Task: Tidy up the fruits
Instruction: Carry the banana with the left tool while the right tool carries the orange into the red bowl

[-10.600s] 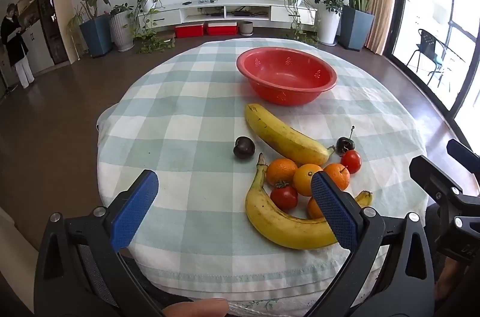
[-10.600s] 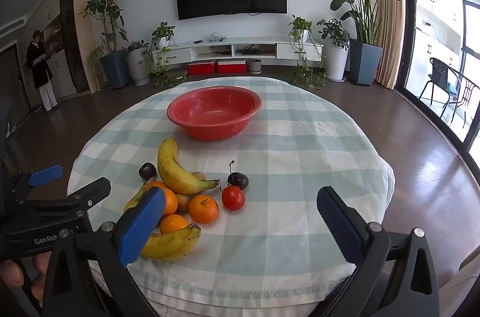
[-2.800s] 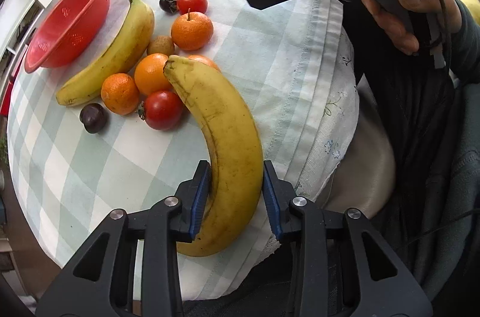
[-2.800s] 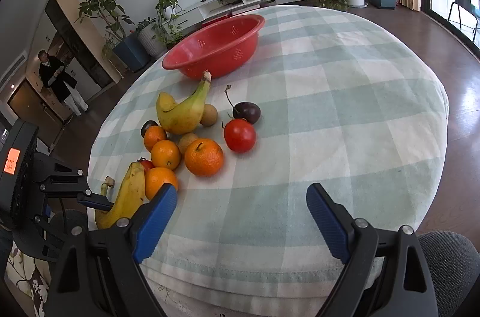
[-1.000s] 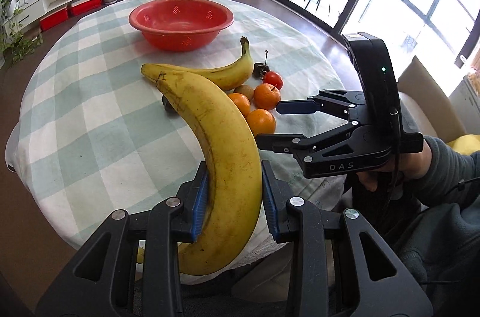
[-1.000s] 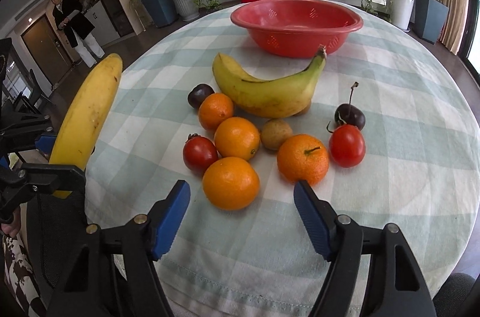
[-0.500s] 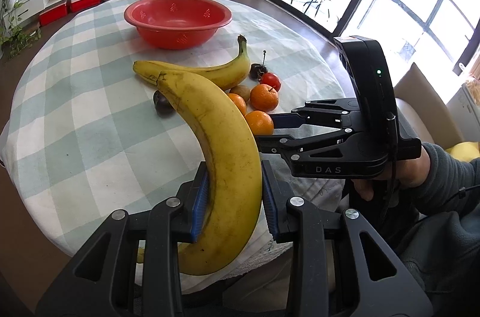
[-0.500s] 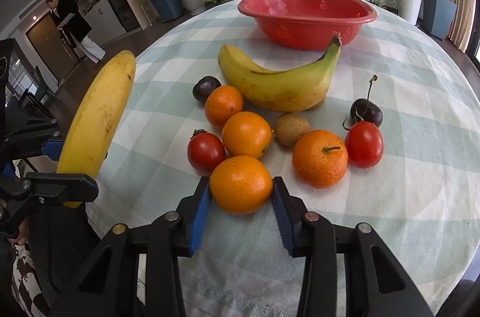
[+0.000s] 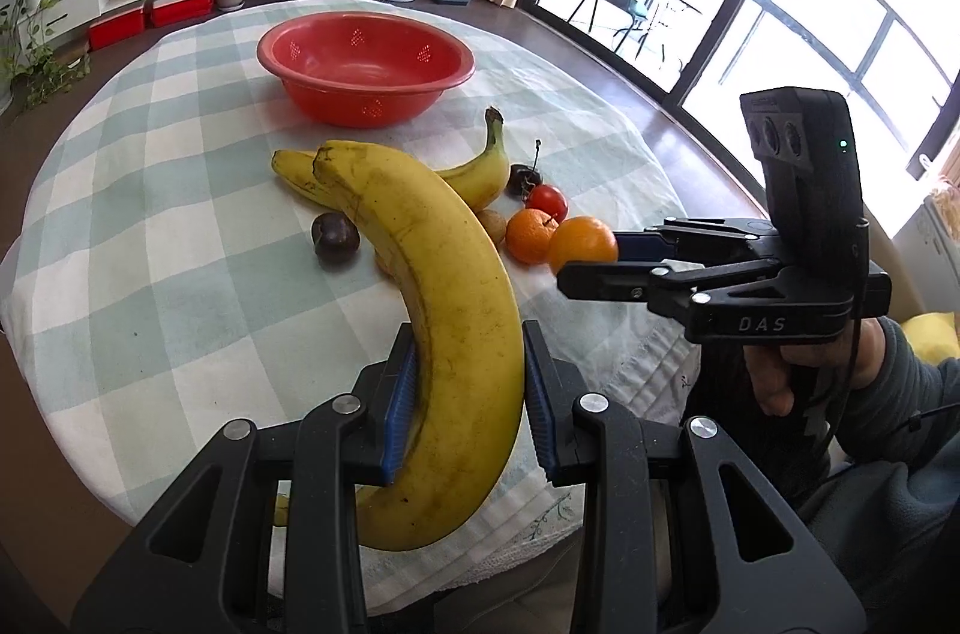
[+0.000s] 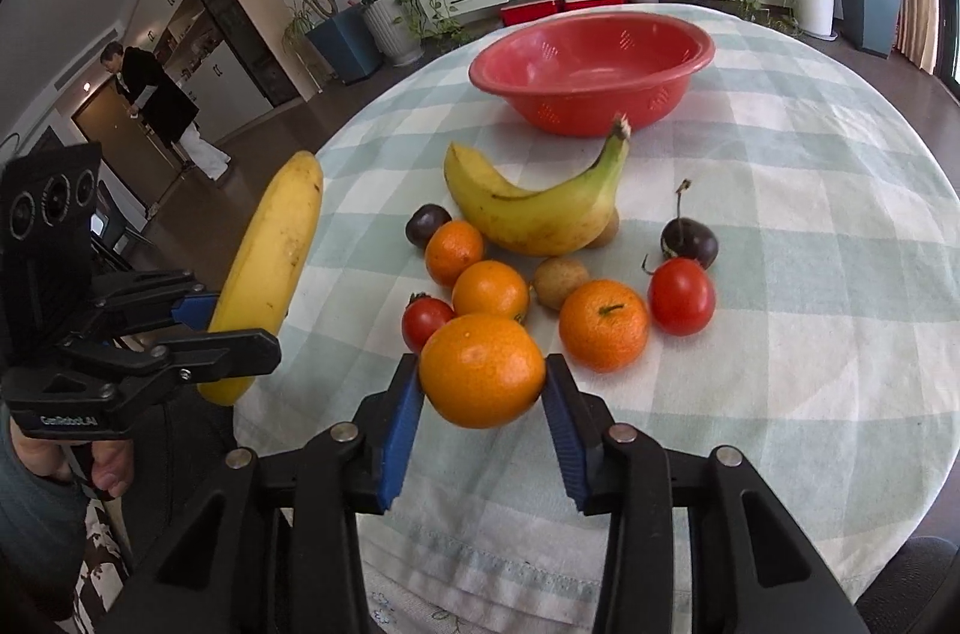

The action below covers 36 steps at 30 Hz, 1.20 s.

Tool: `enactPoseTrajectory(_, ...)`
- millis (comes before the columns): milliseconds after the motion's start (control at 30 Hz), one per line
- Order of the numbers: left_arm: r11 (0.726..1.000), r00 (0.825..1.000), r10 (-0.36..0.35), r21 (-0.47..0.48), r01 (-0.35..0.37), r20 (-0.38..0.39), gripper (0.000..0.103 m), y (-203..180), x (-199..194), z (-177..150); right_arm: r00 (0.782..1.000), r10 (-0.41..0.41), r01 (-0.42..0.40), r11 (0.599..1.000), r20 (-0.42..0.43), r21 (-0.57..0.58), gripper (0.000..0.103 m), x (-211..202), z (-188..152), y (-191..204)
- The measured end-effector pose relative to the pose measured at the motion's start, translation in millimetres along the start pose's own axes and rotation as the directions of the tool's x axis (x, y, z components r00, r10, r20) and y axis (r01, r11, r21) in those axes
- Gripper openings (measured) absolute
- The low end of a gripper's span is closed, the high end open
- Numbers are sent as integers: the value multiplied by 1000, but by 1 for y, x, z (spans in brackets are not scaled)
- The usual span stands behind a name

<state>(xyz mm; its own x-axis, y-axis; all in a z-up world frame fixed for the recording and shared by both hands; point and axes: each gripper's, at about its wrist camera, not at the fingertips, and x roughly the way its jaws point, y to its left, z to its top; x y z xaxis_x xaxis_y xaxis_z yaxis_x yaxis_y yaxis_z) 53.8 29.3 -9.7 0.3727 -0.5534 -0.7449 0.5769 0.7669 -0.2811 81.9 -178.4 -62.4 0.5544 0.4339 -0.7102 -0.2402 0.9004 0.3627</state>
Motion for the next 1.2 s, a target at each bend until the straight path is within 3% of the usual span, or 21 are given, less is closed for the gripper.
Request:
enactPoseTrajectory(267,999,997,36,13,-37,75,30,7,-12,48,994,-26,17,996,110,83,43,-36,52,-48)
enactPoseTrajectory(567,994,991,84,57,-91,109,30,16,3,151,988,-14,6,998,151,57,43,-33,129,-73)
enactPoseTrajectory(867,988,988,147,35,-149,54,30,48,70,236,999,-16,14,999,50,33,43,31,184,-86)
enactPoseTrajectory(1200,989,988,150,10,-150,-36,30,69,146,247,996,-69,69,998,-54,-6,43,89,194,-92)
